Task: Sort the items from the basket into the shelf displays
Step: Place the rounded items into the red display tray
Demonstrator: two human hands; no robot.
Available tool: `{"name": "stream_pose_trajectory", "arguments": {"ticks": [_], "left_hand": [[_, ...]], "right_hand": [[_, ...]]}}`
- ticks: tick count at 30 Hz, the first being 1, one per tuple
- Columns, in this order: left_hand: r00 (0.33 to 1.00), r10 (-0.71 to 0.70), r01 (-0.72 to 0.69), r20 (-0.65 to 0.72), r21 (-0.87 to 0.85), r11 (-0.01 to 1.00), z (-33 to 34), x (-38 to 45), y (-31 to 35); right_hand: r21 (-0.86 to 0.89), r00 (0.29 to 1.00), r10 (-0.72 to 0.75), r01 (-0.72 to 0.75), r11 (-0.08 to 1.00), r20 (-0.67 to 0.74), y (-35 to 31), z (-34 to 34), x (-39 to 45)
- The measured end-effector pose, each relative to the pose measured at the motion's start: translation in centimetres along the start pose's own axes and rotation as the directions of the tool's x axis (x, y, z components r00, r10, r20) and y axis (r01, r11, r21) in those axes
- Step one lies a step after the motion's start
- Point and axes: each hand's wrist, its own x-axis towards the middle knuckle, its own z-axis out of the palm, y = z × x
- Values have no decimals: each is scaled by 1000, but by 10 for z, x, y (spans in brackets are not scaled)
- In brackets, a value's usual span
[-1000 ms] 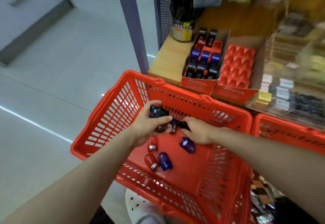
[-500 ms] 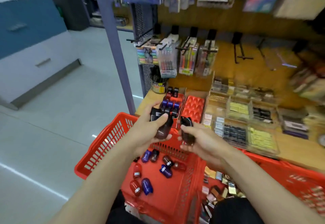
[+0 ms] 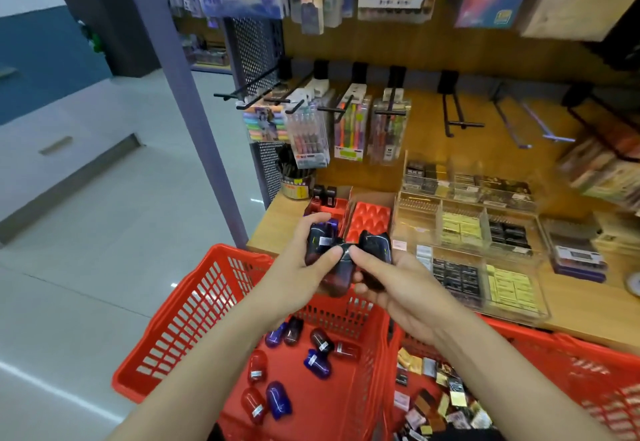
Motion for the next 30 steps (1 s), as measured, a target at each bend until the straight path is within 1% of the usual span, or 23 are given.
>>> {"name": "stream_pose_trajectory", "arguments": {"ticks": [1,2,4,6,8,10,12,15,17,19,20,21,23,25,26,28,30], "left_hand": [[1000,-6,6,13,28,1000,2,2,-3],[999,-30,30,28,13,999,4,4,-6],[992,-99,107,82,-98,989,7,8,-7],[979,-144,174,142,-231,957,6,12,-6],[974,-124,176,192,-282,943,1,16,-6],[971,-77,139,228,-273,952,-3,15,-6],[974,-62,132,219,-321,938,-6,13,-6],[972,-71,178,224,-502,846,-12,12,-5],[972,-82,197,220,-576,794,-18,11,-6],[977,-91,191,194,-597,779,-22,10,-8],[980,-100,185,172,-603,776,-23,10,-10],[983,-114,179,145,-609,773,-23,10,-13],[986,-156,162,63,-607,778,-21,14,-20],[977,-208,147,-38,-582,800,-19,24,-28],[970,-231,145,-79,-574,806,-18,31,-32],[959,-257,147,-119,-568,810,-16,47,-39],[957,-267,161,-115,-557,815,-15,64,-46]], "right_hand": [[-17,1000,-10,10,1000,-24,1,1,3],[-35,999,-19,18,999,-44,2,2,5],[-40,997,-30,28,999,-66,4,5,9],[-7,997,-32,32,999,-68,2,8,10],[44,997,-20,23,999,-70,-3,11,10],[93,998,0,6,996,-65,-9,14,8],[174,1000,7,-2,985,-23,-14,18,4],[307,1000,-7,-2,952,28,-19,19,-1],[291,999,-40,33,956,20,-20,14,-4],[215,997,-74,66,974,26,-18,9,-7],[146,996,-81,77,986,24,-16,7,-8],[53,996,-89,88,995,7,-13,5,-7],[-175,984,-147,128,976,-101,-9,0,-2],[-370,935,-263,164,915,-237,-9,-9,10],[-440,909,-314,172,881,-273,-11,-17,18],[-563,887,-364,153,812,-285,-16,-35,39],[-712,890,-385,104,694,-245,-16,-53,64]]}}
